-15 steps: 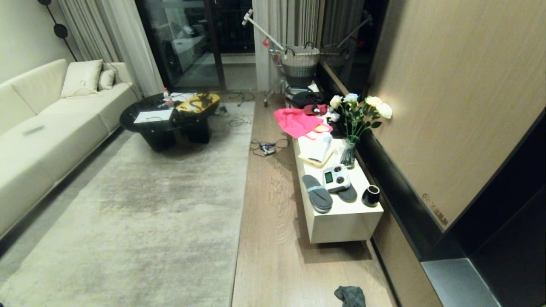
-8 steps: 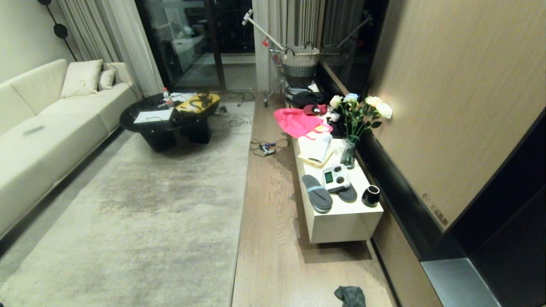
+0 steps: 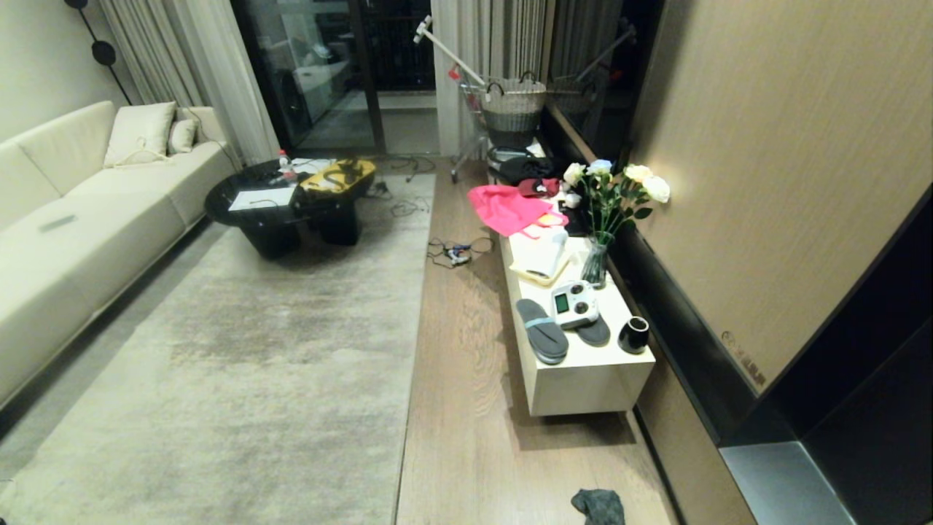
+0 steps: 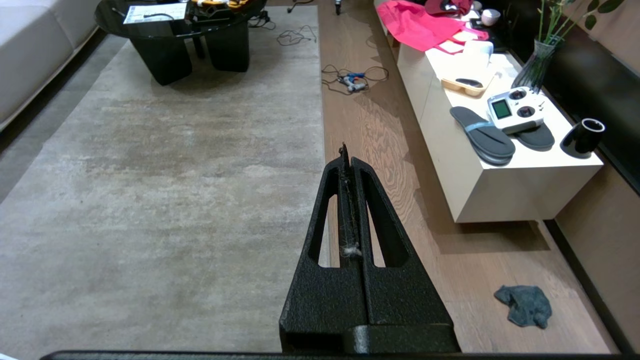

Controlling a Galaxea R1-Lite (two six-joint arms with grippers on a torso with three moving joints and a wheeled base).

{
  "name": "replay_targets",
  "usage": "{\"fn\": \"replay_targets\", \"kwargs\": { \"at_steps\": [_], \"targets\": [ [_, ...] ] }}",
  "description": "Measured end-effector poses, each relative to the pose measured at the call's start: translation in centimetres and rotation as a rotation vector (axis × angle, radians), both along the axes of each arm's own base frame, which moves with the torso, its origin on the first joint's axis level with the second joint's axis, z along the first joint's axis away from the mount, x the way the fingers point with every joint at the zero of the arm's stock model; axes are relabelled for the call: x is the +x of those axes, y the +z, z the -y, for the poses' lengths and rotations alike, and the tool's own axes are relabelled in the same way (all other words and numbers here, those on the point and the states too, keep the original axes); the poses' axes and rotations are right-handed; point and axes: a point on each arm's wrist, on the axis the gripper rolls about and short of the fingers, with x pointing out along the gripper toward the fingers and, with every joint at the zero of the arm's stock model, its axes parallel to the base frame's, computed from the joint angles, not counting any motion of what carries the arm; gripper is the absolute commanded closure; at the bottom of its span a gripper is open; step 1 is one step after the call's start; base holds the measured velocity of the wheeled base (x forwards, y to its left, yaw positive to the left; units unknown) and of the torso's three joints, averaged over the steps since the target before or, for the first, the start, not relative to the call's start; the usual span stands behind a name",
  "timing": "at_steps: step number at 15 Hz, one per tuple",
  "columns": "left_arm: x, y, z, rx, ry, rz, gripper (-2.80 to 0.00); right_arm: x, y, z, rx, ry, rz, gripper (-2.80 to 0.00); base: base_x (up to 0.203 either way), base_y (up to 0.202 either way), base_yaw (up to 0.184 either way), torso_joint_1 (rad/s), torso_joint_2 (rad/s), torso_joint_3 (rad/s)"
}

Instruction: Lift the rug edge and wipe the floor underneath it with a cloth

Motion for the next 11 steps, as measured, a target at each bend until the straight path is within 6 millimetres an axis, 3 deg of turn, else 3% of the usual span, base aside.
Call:
{"fn": "replay_targets", "kwargs": {
  "at_steps": [11],
  "targets": [
    [0.0,0.0,0.0,0.0,0.001,0.0,0.0,0.0,-0.01,0.0,0.002,-0.001,-0.001,0.0,0.0,0.0,0.0,0.0,0.0,0.0]
  ]
}}
